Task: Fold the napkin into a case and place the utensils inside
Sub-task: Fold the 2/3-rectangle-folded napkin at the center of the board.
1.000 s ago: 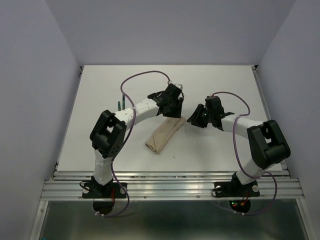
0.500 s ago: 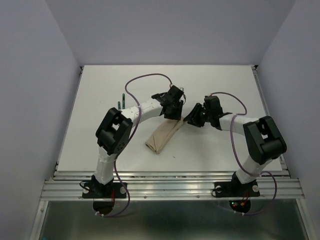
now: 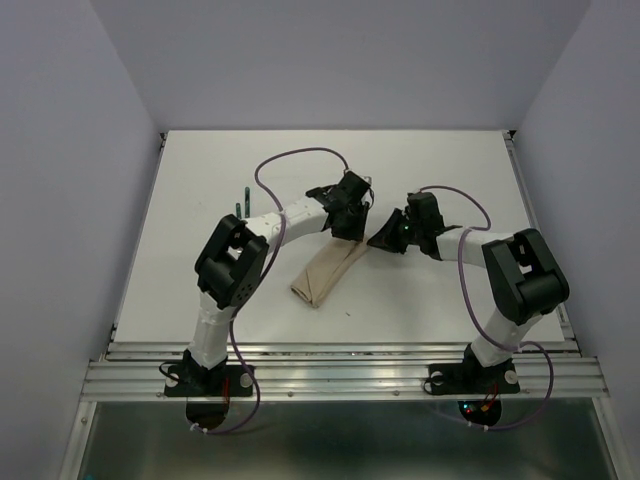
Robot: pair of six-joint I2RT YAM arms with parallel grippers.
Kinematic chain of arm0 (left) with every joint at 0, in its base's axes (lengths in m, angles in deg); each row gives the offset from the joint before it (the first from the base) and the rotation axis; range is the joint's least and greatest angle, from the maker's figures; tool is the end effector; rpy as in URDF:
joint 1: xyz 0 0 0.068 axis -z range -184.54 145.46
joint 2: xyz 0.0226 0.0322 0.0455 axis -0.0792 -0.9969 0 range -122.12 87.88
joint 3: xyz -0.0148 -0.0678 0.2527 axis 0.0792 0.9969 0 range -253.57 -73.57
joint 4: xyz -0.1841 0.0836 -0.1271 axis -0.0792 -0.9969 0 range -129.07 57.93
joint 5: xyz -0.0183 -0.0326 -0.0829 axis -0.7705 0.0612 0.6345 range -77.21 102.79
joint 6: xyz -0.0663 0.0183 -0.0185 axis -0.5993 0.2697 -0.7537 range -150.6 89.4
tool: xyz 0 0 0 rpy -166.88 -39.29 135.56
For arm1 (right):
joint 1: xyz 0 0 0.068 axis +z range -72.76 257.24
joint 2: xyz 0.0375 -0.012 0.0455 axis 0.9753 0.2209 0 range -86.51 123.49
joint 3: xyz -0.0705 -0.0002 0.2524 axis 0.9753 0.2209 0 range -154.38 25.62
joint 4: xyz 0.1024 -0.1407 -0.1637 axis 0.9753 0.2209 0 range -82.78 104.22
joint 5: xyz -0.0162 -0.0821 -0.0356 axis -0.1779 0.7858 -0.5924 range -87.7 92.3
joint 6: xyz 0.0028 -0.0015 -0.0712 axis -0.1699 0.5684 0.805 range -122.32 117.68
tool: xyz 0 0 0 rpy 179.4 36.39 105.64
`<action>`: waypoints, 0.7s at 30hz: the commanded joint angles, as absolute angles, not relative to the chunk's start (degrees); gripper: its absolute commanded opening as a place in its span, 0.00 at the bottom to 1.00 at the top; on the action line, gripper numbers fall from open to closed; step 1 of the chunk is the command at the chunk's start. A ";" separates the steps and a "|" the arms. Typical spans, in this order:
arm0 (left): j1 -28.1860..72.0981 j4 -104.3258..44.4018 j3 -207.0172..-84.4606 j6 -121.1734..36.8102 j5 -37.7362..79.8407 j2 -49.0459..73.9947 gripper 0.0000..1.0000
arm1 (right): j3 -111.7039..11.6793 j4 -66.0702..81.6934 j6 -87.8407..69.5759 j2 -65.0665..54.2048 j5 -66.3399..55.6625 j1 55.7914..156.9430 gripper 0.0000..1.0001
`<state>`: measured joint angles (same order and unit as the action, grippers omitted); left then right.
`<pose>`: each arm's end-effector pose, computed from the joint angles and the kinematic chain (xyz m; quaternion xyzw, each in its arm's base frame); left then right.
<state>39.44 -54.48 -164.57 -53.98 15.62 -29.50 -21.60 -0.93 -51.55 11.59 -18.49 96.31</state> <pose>0.3203 -0.3132 0.1941 0.1759 0.9191 -0.2143 0.2799 0.3109 0.1295 0.1430 0.1646 0.8889 0.3582 0.2336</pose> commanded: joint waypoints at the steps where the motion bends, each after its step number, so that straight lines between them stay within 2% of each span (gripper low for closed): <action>1: 40.37 -54.65 -167.70 -52.49 15.43 -29.80 0.50 | -24.04 -3.68 -51.45 11.22 -19.58 95.87 0.08; 5: 40.46 -55.09 -167.96 -52.57 14.11 -30.33 0.52 | -24.39 -3.68 -51.45 11.22 -19.93 95.87 0.06; 14: 41.42 -56.23 -169.19 -51.78 10.25 -31.74 0.50 | -25.18 -3.68 -51.54 11.75 -20.64 95.87 0.06; 21: 41.42 -57.11 -169.63 -51.70 7.96 -32.26 0.29 | -25.44 -3.68 -51.27 11.75 -20.99 95.87 0.06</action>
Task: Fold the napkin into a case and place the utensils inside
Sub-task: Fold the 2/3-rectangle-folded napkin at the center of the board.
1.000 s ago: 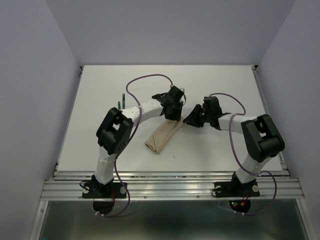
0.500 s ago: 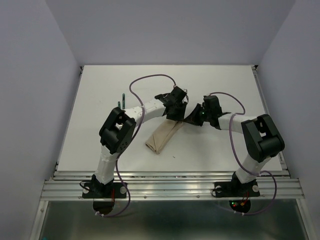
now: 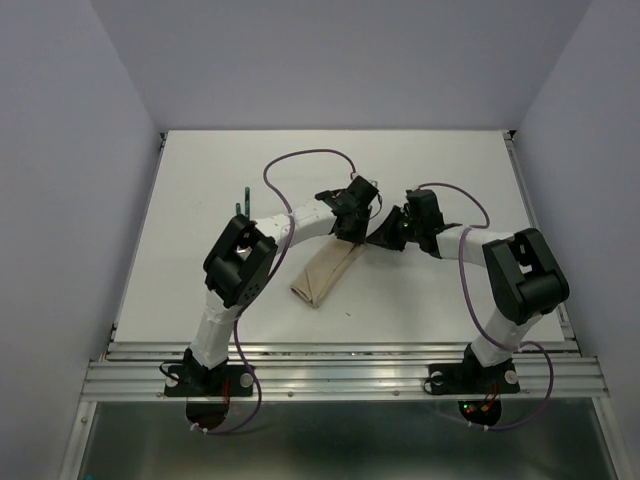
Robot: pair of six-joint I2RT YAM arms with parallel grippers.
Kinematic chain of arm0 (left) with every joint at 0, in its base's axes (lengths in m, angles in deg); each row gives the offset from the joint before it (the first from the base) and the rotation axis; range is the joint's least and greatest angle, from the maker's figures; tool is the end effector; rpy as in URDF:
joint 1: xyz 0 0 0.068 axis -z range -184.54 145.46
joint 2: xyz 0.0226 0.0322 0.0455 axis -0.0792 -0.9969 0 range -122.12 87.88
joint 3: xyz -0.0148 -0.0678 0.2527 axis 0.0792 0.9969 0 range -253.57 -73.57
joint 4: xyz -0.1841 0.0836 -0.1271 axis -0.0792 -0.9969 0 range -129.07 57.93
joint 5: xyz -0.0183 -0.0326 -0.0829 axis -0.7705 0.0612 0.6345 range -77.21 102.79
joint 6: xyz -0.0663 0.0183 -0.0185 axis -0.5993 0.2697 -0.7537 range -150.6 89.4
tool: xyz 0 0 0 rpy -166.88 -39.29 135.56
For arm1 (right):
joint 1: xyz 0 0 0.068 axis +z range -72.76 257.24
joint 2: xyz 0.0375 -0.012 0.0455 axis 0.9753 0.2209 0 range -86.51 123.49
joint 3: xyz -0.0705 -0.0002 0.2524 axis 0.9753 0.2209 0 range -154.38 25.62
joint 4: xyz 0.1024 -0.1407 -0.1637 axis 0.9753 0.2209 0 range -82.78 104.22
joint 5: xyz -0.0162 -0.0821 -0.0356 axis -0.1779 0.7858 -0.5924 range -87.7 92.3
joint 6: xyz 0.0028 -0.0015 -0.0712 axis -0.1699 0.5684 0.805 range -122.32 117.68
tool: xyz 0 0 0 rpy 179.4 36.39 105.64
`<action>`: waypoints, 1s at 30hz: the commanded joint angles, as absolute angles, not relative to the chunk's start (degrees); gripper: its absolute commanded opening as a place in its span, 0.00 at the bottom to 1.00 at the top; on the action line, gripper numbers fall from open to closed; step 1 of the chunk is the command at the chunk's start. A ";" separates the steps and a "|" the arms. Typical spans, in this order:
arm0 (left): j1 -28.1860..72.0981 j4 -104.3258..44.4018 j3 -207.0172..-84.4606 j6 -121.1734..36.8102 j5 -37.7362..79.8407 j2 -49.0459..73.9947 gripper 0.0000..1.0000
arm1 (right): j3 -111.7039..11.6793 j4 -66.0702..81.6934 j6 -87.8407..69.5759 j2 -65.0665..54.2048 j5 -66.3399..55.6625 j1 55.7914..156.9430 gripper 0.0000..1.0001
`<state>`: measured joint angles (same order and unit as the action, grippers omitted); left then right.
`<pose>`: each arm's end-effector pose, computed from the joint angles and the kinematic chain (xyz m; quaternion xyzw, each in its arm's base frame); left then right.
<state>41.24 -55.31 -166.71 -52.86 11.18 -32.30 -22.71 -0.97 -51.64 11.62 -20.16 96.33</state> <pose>0.3189 -0.3255 0.1832 0.1870 0.9217 -0.1790 0.2889 0.3139 0.1324 0.1488 0.1563 0.8845 0.3729 0.2326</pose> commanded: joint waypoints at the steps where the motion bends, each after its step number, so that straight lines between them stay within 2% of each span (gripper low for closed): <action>1: 41.51 -57.29 -169.72 -51.61 7.52 -32.35 0.28 | -25.44 -3.68 -51.27 11.84 -21.08 95.87 0.06; 9: 41.51 -57.91 -169.64 -51.34 5.85 -32.18 0.14 | -25.27 -3.68 -51.18 11.84 -20.99 95.87 0.05; 12: 41.42 -57.91 -169.63 -51.34 6.02 -31.56 0.01 | -25.27 -3.68 -51.18 11.93 -20.99 95.87 0.05; 13: 41.42 -57.82 -169.55 -51.43 6.20 -31.13 0.00 | -25.35 -3.77 -51.10 11.93 -21.08 95.87 0.05; 30: 41.25 -54.83 -167.00 -51.70 14.46 -26.38 0.00 | -27.11 -4.65 -51.36 13.51 -22.57 95.87 0.04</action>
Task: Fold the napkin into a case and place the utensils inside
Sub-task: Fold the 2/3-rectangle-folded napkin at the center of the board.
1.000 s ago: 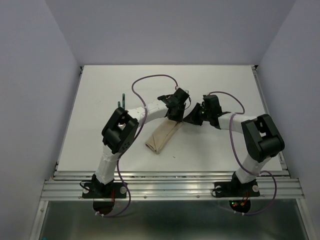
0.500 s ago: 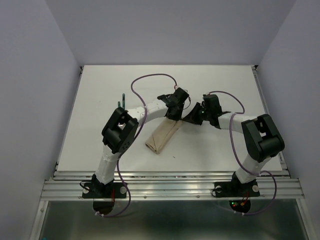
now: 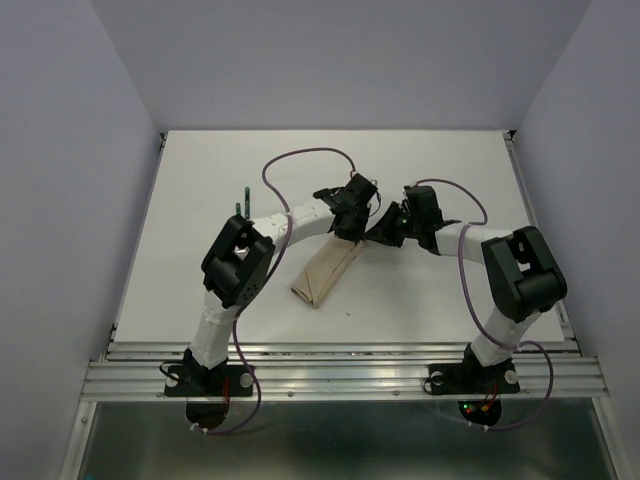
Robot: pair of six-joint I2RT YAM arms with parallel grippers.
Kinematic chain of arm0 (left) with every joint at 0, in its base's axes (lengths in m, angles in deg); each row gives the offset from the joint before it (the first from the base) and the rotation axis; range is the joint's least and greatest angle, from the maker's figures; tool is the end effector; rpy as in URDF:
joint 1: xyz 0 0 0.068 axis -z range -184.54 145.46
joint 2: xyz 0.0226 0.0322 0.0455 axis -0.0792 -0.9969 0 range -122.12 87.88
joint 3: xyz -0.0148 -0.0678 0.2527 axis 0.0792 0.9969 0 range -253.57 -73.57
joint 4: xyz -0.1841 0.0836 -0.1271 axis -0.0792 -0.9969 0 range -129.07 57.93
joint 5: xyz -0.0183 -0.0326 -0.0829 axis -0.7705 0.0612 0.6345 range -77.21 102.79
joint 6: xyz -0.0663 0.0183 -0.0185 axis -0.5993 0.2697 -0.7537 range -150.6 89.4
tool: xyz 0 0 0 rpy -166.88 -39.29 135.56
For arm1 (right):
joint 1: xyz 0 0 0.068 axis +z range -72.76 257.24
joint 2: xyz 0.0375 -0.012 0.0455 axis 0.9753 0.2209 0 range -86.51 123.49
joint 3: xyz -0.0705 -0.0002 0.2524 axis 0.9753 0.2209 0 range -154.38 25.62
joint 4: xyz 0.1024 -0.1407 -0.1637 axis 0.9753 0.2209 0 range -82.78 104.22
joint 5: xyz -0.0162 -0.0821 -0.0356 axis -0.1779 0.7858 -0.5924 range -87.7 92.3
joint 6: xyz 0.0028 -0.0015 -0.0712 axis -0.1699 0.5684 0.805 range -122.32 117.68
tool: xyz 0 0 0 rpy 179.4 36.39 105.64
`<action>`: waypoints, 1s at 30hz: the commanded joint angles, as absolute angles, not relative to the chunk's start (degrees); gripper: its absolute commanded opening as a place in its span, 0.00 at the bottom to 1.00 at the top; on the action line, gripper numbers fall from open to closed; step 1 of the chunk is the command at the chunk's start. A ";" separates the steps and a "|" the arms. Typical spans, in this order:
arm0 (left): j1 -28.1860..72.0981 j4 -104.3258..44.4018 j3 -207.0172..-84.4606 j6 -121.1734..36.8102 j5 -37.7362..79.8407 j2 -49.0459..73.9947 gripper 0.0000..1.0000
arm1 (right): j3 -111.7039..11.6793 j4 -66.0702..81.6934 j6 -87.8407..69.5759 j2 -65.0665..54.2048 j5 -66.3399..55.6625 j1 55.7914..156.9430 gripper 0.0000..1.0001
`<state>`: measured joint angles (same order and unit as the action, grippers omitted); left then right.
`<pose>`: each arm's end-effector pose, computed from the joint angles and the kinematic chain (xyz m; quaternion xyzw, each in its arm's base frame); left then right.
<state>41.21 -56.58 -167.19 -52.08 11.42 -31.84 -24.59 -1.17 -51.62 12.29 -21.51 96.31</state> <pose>0.3178 -0.3243 0.1874 0.1940 0.9213 -0.1771 0.2869 0.3204 0.1359 0.1551 0.1476 0.8795 0.3863 0.2357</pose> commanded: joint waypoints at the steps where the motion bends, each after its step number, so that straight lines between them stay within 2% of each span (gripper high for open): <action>1: 41.16 -54.66 -167.00 -51.87 14.55 -26.12 0.00 | -27.11 -4.65 -51.27 13.86 -22.57 95.87 0.04; 25: 40.46 -50.79 -162.87 -51.87 21.58 -28.49 0.00 | -27.47 -4.82 -51.45 13.60 -21.78 95.87 0.04; 30: 39.58 -50.44 -162.96 -53.10 22.19 -29.01 0.00 | -26.85 -3.86 -51.19 11.75 -20.11 95.87 0.23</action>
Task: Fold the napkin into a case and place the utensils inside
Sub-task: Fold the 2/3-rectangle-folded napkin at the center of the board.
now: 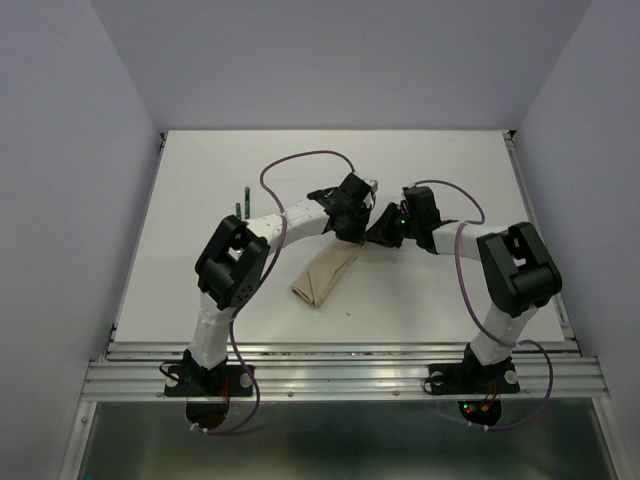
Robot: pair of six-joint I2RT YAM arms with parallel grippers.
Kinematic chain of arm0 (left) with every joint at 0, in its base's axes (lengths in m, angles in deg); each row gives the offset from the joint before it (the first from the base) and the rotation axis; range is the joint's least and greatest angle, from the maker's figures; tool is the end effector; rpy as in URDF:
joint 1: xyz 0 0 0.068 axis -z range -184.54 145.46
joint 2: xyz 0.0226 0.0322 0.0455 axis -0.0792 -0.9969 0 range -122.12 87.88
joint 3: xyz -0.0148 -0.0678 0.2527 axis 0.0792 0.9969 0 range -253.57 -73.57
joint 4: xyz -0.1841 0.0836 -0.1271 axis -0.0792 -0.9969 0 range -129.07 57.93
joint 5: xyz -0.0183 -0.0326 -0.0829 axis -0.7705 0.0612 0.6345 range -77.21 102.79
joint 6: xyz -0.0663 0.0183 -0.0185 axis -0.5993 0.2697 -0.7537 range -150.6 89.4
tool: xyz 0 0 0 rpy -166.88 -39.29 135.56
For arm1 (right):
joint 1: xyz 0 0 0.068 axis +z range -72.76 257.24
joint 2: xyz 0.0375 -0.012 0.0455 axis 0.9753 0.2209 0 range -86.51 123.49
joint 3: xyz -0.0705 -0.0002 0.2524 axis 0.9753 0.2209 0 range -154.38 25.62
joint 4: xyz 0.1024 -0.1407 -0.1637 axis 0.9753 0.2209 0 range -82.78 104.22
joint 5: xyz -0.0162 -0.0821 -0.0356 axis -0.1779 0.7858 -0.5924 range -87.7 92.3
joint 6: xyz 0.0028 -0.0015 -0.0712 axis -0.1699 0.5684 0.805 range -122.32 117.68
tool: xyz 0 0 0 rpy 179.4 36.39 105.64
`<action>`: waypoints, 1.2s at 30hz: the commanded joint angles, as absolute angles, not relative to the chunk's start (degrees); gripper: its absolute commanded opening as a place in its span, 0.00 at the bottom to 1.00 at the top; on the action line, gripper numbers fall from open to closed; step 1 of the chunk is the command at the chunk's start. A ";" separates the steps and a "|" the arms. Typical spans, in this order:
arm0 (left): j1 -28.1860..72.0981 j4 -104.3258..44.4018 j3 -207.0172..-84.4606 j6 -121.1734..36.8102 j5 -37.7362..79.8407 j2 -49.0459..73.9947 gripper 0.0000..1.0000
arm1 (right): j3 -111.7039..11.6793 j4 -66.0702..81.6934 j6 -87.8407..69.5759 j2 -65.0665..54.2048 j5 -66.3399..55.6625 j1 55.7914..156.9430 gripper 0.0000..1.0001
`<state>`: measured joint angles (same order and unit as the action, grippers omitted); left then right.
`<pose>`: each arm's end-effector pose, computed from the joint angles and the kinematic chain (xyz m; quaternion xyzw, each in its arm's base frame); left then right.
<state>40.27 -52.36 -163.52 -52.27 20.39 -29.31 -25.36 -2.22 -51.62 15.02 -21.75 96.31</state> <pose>0.3126 -0.3216 0.1933 0.2101 0.9064 -0.2497 0.2684 0.3261 0.1380 0.1451 0.1490 0.8820 0.3843 0.2283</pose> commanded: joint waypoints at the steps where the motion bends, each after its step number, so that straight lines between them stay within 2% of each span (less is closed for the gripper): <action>1: 39.32 -50.17 -162.87 -53.19 22.28 -29.01 0.00 | -26.41 -3.34 -51.10 11.14 -18.72 95.87 0.26; 6: 38.79 -49.56 -163.04 -54.07 22.72 -29.10 0.00 | -25.09 -1.75 -51.18 6.40 -14.32 95.87 0.44; 17: 38.79 -49.21 -163.92 -54.24 24.48 -29.81 0.00 | -25.62 0.09 -50.75 7.87 -15.09 95.87 0.56; 26: 38.79 -49.21 -164.27 -54.24 25.01 -30.07 0.00 | -25.09 2.47 -50.13 7.71 -14.66 95.87 0.58; 27: 38.79 -49.12 -164.27 -54.16 25.09 -30.16 0.00 | -24.92 2.64 -50.13 7.71 -14.75 95.87 0.62; 29: 38.79 -48.94 -164.19 -54.25 25.36 -30.24 0.00 | -24.48 2.91 -50.48 7.97 -15.10 95.87 0.63; 36: 38.79 -48.59 -164.18 -54.33 25.80 -30.24 0.00 | -23.34 1.59 -51.62 9.29 -16.33 95.87 0.60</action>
<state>38.74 -50.09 -163.28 -54.11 24.82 -30.55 -24.55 2.79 -51.22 8.47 -15.35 96.31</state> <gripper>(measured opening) 0.018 0.612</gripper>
